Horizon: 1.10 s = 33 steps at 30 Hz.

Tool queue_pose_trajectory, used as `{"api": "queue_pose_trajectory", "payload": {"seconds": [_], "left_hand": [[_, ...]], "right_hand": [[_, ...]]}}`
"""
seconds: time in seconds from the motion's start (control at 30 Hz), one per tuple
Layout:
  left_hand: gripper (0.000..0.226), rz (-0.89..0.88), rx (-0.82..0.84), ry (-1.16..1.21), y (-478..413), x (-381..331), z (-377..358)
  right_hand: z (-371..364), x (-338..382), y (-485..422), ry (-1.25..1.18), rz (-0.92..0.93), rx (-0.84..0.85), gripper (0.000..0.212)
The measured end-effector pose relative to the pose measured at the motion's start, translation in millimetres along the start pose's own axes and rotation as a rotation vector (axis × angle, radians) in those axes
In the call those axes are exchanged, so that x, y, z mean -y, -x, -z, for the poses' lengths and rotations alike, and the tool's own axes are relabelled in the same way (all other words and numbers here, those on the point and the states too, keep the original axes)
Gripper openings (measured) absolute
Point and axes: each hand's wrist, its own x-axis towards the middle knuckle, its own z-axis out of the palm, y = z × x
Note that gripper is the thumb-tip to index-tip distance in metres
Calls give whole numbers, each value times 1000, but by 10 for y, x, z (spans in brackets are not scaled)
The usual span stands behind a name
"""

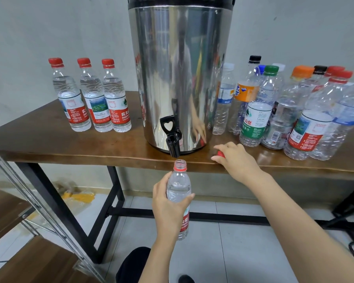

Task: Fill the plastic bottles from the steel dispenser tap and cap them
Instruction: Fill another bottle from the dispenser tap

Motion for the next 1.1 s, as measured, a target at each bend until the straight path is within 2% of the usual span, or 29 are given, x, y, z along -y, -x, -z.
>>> {"api": "queue_pose_trajectory", "payload": {"seconds": [0.27, 0.4, 0.5, 0.57, 0.7, 0.9, 1.1], "left_hand": [[74, -40, 98, -14, 133, -131, -100], [75, -71, 122, 34, 165, -253, -122], [75, -81, 138, 63, 180, -343, -141], [76, -101, 151, 67, 195, -410, -153], [77, -138, 183, 82, 216, -504, -163], [76, -163, 185, 101, 236, -581, -158], [79, -184, 183, 85, 247, -603, -148]], "right_hand": [[-68, -161, 13, -142, 34, -101, 25], [264, -77, 177, -504, 149, -266, 29], [728, 75, 432, -686, 343, -157, 31], [904, 146, 553, -611, 459, -40, 31], [912, 191, 566, -484, 537, 71, 31], [853, 205, 561, -446, 564, 83, 34], [841, 258, 585, -332, 476, 42, 28]]}}
